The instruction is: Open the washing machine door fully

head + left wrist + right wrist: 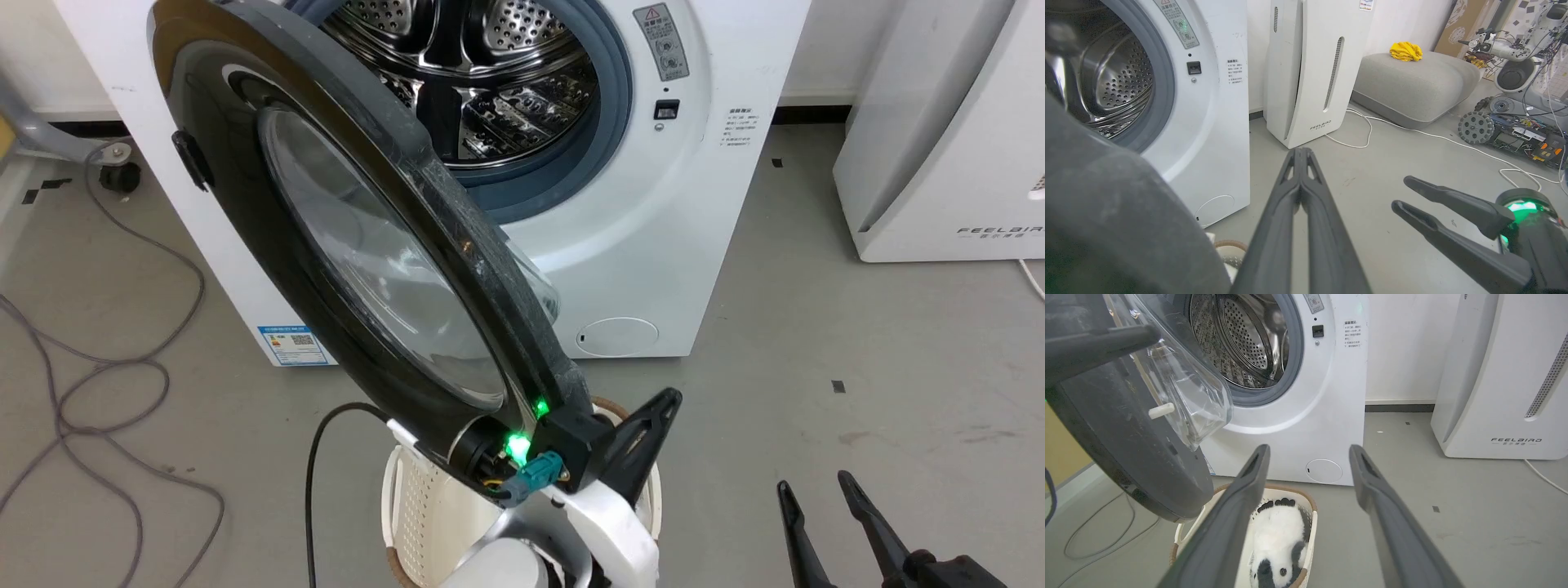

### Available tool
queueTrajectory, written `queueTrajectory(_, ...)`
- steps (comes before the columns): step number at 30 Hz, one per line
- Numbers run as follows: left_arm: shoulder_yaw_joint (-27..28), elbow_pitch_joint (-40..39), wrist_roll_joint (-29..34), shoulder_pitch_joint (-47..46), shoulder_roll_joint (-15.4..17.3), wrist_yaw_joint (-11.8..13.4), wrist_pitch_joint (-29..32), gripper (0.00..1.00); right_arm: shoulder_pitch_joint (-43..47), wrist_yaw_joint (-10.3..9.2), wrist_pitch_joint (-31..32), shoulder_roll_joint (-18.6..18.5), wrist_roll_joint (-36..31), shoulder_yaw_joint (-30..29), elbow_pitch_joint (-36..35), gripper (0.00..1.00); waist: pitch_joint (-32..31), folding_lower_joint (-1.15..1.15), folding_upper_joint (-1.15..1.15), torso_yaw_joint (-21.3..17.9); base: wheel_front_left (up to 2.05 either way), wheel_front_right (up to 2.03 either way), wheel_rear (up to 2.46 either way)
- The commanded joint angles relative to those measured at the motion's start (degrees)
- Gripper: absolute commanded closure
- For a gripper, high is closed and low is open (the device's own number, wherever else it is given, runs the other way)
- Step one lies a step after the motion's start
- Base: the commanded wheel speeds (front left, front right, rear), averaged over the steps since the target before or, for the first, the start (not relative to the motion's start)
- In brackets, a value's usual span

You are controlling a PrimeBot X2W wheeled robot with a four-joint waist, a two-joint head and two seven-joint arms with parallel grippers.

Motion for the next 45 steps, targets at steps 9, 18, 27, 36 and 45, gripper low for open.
queueTrajectory(9, -0.90, 2.65, -2.61, -1.62, -0.09, 2.78, -1.16, 1.00, -0.73, 0.05, -0.26, 0.18, 1.11, 0.57, 1.08, 0.00, -0.50, 0.00, 0.00, 0.41, 0.00, 0.00, 0.00)
queueTrajectory(18, -0.01, 1.39, -3.36, 1.35, 1.48, 5.09, -1.43, 1.00, -0.32, 0.05, -0.26, 0.18, 2.07, 1.21, 2.17, 0.00, -1.41, 0.00, 0.00, 1.21, 0.00, 0.00, 0.00)
queueTrajectory(27, 1.77, -2.93, -3.80, 5.65, 4.67, 8.43, -1.72, 1.00, -0.09, 0.05, -0.26, 0.18, 2.75, 1.70, 2.74, 0.00, -1.71, 0.00, 0.00, 1.55, 0.00, 0.00, 0.00)
queueTrajectory(36, 2.87, -11.37, -2.20, 10.78, 8.80, 13.15, -1.37, 1.00, 0.31, 0.05, -0.25, 0.18, 3.33, 1.78, 3.56, 0.00, -2.13, 0.00, 0.00, 1.89, 0.00, 0.00, 0.00)
queueTrajectory(45, 3.50, -18.42, -0.51, 16.16, 12.21, 17.88, -0.38, 1.00, 0.66, 0.05, -0.14, 0.18, 3.75, 1.37, 4.52, 0.00, -3.01, 0.00, 0.00, 3.45, 0.00, 0.00, 0.00)
